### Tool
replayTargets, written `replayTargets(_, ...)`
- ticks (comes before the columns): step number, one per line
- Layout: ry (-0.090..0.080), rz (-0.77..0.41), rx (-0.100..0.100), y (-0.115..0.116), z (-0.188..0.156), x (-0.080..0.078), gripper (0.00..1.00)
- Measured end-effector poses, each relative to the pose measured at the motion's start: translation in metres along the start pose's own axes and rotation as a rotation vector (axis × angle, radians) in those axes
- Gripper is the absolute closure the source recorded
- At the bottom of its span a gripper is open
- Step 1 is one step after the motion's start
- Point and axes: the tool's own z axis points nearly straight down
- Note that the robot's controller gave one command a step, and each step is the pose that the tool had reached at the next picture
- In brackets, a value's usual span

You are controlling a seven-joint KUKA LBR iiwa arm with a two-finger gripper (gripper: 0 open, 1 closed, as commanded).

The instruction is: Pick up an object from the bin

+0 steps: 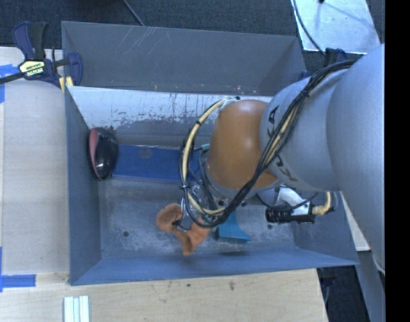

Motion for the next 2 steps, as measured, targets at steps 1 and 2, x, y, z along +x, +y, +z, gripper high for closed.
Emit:
replayTargets(1,-0.002,-0.001,-0.002,0.0,-0.012,0.0,1.0)
replayTargets(2,0.001,-0.001,0.0,0.0,-0.023,0.0,1.0)
